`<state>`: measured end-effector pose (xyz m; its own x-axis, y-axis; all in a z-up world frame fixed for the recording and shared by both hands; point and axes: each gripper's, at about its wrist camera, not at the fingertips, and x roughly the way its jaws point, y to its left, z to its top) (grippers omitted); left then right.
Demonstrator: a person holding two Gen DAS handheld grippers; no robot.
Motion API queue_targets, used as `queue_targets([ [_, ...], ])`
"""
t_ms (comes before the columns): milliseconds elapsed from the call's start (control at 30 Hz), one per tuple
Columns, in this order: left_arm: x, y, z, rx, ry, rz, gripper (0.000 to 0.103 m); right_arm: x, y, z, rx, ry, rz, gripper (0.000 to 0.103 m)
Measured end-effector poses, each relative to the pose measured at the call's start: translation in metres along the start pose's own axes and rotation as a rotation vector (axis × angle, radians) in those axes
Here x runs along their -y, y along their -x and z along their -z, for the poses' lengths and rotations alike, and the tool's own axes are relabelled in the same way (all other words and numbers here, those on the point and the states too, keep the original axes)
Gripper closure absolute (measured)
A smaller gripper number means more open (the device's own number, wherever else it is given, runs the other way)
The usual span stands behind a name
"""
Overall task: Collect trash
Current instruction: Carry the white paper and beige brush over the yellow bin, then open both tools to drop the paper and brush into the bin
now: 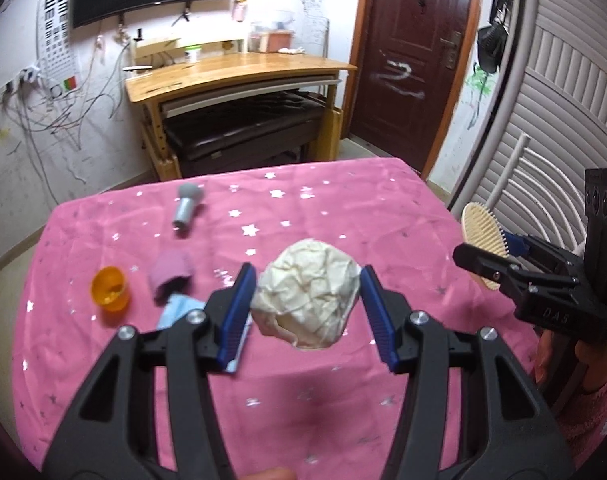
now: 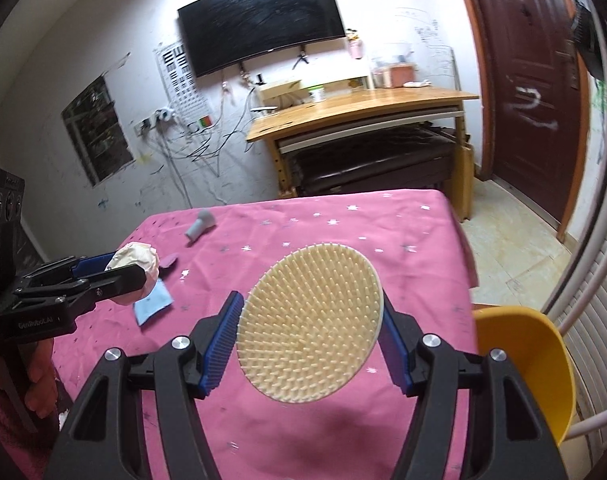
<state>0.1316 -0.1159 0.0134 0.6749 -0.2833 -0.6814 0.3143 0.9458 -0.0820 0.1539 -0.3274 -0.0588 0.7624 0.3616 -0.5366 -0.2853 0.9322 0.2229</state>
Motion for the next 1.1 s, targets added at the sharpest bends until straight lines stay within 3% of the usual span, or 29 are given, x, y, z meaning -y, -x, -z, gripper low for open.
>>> queue_targets([
  [467,0.084,-0.026,-0.023,-0.032,-0.139,0.128,0.052,0.087,0.044,0.010,0.102,-0.166,0.150,0.044],
  [833,0.142,-0.061,-0.037,-0.076,-0.187,0.209,0.052,0.136,0.032,0.026,0.041,-0.225,0.343,0.042],
  [900,0.149,-0.064,-0.040,-0.083,-0.191,0.216,0.052,0.142,0.029,0.029,0.032,-0.238,0.365,0.040],
  [1033,0.158,-0.071,-0.044,-0.092,-0.196,0.229,0.052,0.148,0.025,0.032,0.015,-0.248,0.383,0.026],
  [1100,0.160,-0.074,-0.045,-0.099,-0.196,0.237,0.051,0.151,0.026,0.032,0.024,-0.257,0.392,0.025],
])
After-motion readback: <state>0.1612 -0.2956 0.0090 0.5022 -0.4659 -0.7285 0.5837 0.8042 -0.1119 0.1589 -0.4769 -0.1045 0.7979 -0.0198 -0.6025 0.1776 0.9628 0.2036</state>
